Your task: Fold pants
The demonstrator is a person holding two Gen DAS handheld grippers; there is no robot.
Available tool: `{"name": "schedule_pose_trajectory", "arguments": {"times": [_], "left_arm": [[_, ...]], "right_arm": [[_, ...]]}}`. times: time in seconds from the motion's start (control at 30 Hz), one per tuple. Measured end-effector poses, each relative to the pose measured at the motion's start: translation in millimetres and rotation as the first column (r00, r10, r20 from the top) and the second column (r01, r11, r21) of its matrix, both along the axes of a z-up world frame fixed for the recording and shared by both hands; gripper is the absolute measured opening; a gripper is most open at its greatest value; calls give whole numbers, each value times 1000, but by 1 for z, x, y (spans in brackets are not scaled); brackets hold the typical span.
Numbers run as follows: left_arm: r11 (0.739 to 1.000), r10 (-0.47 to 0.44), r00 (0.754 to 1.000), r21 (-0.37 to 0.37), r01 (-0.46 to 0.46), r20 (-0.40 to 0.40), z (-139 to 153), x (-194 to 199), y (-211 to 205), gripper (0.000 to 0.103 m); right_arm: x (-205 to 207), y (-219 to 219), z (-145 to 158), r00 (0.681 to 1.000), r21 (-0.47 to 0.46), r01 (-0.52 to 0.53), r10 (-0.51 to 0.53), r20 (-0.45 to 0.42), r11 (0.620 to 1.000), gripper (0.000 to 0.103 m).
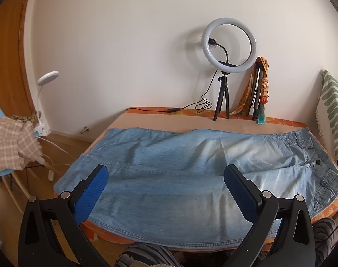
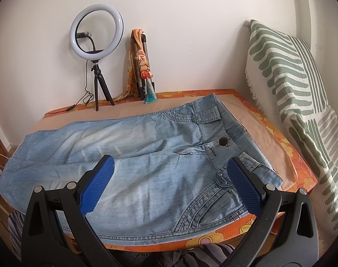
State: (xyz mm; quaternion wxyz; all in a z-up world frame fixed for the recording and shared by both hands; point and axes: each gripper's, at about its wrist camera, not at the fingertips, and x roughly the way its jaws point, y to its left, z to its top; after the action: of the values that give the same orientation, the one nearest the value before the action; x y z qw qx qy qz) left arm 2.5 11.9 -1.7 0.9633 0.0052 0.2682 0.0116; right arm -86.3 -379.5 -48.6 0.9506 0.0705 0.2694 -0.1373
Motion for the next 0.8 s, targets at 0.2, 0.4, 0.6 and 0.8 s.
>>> {"name": "schedule_pose_trajectory", "arguments": {"times": [0.2, 0.4, 0.6, 0.8], "left_arm": [[1000, 0, 1000, -1, 0, 4, 0, 0, 0, 103], [1000, -1, 1000, -2, 1, 4, 0, 0, 0, 103], [1000, 0, 1000, -1, 0, 5, 0, 0, 0, 103], [1000, 5, 1000, -10, -5, 6, 0, -1, 0, 103]], "right_arm": [[-2, 2, 0, 1000, -2, -5, 5, 7, 1000, 103], [-2, 2, 1, 1000, -3, -5, 5, 8, 1000, 103], [-2, 2, 2, 1000, -4, -6, 6, 9, 1000, 103], [-1, 1, 3, 1000, -5, -6, 6, 9, 1000, 103]]}}
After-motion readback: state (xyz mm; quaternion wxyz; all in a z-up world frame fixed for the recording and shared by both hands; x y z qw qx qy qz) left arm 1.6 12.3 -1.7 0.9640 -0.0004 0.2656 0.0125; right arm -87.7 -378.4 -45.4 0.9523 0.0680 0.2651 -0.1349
